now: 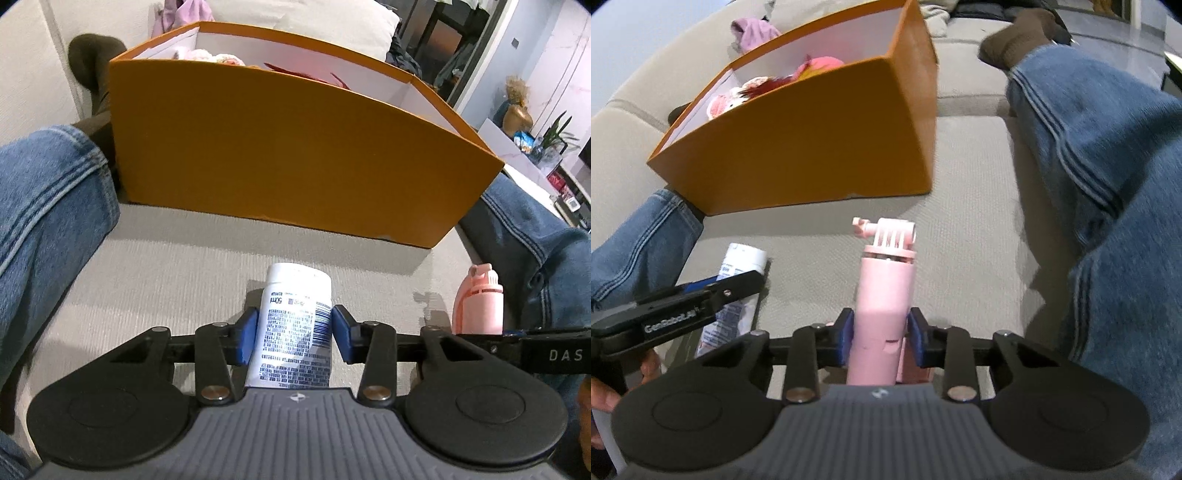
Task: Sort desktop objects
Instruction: 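Lift the white bottle with the left tool while the right tool lifts the pink stick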
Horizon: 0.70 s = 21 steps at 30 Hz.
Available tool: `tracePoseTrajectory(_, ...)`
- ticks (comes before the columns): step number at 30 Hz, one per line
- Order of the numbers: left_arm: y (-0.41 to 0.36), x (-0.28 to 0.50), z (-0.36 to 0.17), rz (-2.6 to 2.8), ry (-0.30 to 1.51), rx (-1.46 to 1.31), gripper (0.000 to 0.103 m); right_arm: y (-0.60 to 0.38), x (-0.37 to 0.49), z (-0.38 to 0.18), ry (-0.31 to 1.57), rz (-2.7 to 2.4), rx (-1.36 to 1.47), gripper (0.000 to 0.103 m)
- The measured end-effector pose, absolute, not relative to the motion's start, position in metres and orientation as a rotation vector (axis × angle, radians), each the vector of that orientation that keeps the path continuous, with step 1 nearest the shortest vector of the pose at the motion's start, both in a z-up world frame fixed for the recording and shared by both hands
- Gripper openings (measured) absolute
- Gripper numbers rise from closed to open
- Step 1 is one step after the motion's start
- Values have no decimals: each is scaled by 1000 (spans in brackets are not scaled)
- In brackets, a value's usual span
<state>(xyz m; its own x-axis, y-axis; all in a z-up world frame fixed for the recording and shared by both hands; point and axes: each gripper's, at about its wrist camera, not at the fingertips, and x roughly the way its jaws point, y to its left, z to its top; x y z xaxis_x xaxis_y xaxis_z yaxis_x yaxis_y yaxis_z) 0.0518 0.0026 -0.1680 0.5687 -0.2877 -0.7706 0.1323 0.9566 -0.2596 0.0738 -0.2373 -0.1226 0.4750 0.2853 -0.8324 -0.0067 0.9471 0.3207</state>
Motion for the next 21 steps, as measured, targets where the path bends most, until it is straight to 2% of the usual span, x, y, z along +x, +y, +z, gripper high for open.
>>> tracePoseTrajectory(14, 15, 48, -155, -305, 909, -270, 49, -247, 65, -101, 1033, 195, 323, 31)
tracePoseTrajectory(21, 14, 47, -124, -342, 842, -295, 49, -244, 73, -69, 990, 278, 337, 30)
